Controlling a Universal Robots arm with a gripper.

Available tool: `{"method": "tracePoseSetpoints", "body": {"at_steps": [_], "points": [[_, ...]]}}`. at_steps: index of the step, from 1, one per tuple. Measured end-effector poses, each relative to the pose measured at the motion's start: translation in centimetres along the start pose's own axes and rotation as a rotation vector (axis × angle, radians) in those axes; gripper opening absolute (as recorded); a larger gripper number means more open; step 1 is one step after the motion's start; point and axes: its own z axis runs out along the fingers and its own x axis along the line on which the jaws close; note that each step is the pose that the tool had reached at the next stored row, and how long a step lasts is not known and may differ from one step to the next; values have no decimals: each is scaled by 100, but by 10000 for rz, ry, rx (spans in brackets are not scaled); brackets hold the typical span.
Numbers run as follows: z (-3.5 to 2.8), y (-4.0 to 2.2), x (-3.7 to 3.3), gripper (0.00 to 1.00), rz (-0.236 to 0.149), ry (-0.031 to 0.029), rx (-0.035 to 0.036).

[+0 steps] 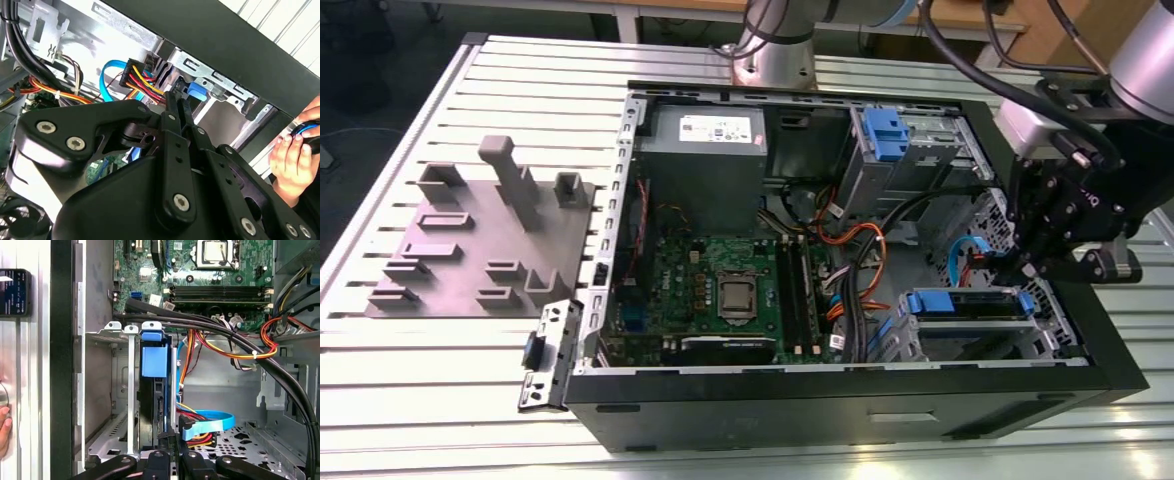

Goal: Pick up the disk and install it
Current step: 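Insert the first disk wire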

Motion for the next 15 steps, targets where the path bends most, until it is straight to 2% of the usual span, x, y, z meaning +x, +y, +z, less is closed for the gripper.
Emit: {"method": "tracePoseSetpoints", "body": {"at_steps": [2, 7, 9, 10, 15], "points": [[0, 26, 17, 16, 3, 1, 62], [16, 74, 83, 16, -6, 1, 146], [24, 98, 89, 16, -9, -2, 208], [24, 111, 90, 16, -11, -1, 262], [36, 175, 90, 16, 4, -3, 641]]}}
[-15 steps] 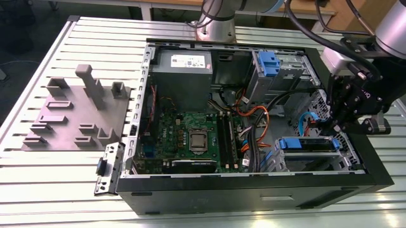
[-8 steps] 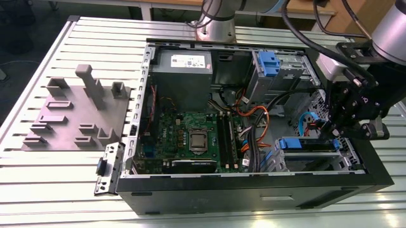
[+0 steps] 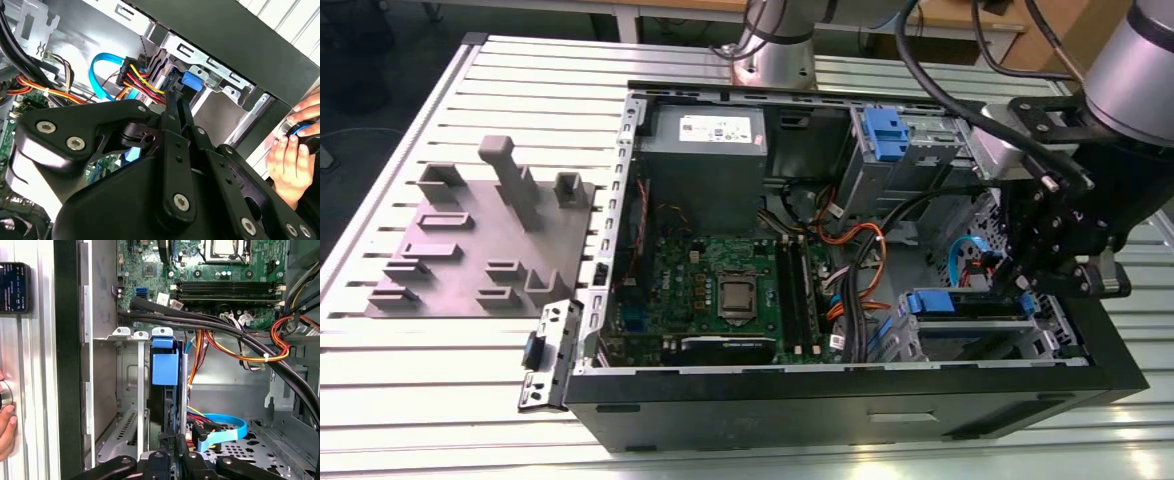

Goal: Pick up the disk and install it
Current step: 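Insert the first disk wire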

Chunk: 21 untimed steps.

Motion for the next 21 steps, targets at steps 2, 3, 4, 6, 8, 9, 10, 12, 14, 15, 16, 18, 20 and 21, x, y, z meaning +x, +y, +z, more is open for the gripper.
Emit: {"method": "tracePoseSetpoints", "body": {"at_steps": [2, 3, 4, 6, 8, 9, 10, 12, 14, 15, 16, 18, 20, 21], "points": [[10, 15, 0, 16, -2, -7, 21], [14, 19, -1, 16, -4, -11, 27], [15, 22, -1, 16, -5, -13, 35], [17, 29, -1, 16, -5, -19, 67], [20, 43, -1, 16, -3, -23, 116], [19, 50, -1, 16, -3, -21, 136], [20, 54, -1, 16, -2, -20, 150], [24, 59, -1, 16, -2, -21, 186], [27, 63, -2, 16, -15, -21, 225], [30, 68, -2, 16, -24, -23, 255], [31, 75, -1, 16, -31, -24, 285], [31, 88, -2, 16, -51, -24, 325], [32, 95, -1, 16, -110, -31, 349], [33, 96, -2, 16, -163, -37, 358]]}}
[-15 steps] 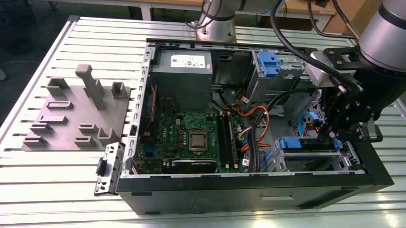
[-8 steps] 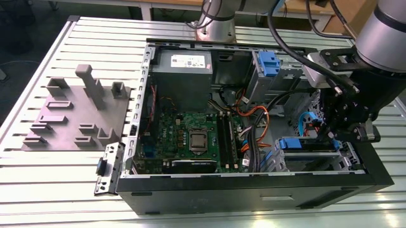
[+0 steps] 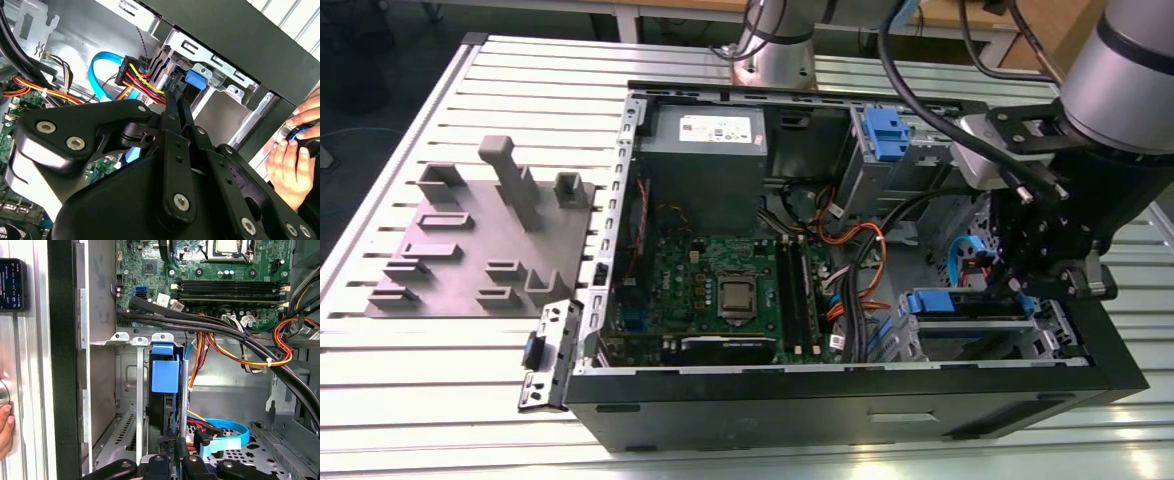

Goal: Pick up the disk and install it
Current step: 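Insert the first disk wire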

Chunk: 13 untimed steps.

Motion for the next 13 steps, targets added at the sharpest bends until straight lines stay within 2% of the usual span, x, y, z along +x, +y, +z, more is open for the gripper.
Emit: {"method": "tracePoseSetpoints", "body": {"at_steps": [5, 8, 13], "points": [[4, 7, 0, 16, -299, -38, 69], [12, 16, 0, 16, -308, -38, 129], [19, 22, -1, 16, -307, -36, 177]]}}
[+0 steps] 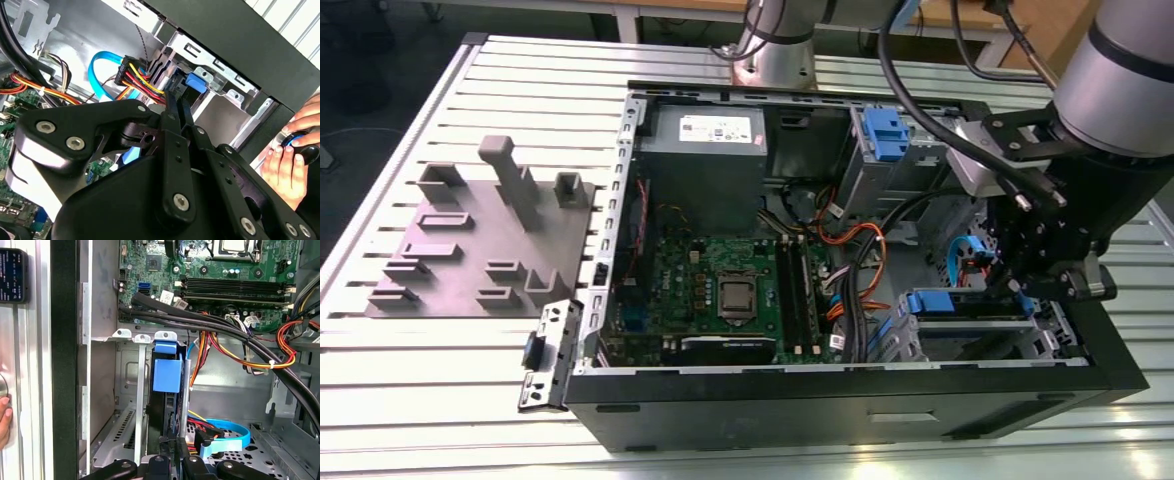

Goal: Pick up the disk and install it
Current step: 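Insert the first disk wire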

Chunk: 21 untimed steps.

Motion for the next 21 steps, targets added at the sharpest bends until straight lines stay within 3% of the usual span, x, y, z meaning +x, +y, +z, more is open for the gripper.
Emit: {"method": "tracePoseSetpoints", "body": {"at_steps": [21], "points": [[54, 28, -3, 16, 33, 5, 20]]}}
